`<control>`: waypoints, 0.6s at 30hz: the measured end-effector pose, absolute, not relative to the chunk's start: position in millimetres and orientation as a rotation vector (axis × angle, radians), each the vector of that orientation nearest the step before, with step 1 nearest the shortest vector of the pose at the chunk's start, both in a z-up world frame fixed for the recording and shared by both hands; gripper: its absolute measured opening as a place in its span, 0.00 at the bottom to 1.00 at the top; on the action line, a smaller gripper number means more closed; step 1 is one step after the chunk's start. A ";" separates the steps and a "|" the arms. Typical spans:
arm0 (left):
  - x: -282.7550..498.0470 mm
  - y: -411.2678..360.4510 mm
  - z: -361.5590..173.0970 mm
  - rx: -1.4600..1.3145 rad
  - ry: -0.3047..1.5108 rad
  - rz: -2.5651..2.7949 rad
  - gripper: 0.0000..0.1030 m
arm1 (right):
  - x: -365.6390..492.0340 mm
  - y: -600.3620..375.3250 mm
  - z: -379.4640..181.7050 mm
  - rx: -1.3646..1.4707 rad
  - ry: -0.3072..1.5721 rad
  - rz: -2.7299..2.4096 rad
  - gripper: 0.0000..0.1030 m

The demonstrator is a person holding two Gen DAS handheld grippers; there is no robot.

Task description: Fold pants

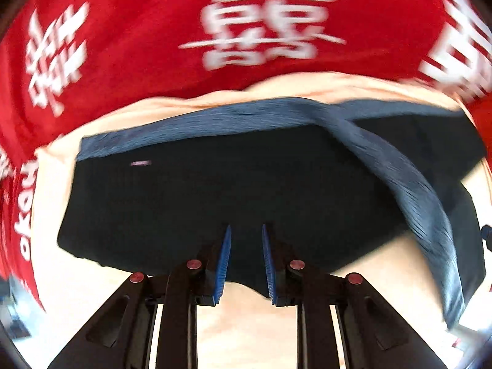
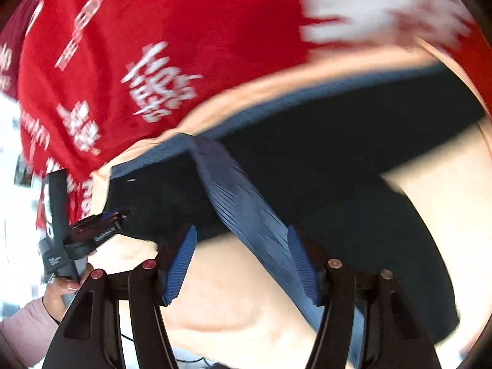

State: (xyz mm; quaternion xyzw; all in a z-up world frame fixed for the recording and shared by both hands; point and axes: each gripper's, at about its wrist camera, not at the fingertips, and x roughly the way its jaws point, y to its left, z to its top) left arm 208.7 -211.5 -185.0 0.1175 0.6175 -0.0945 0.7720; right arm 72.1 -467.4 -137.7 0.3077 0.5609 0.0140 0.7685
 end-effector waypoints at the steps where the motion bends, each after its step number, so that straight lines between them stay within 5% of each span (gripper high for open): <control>1: 199.5 -220.8 -183.6 0.269 1.329 -0.229 0.63 | 50.9 -475.2 -139.2 0.692 1.206 -0.006 0.64; 3: 186.0 -231.4 -179.3 0.269 1.312 -0.264 0.78 | 13.5 -485.8 -142.5 0.729 1.190 -0.077 0.64; 10: 137.4 -258.5 -179.5 0.339 1.338 -0.373 0.78 | -112.5 -491.4 -170.7 0.860 1.198 -0.304 0.64; 18: 116.2 -290.6 -195.6 0.394 1.351 -0.460 0.78 | -148.1 -506.1 -203.1 0.944 1.183 -0.362 0.64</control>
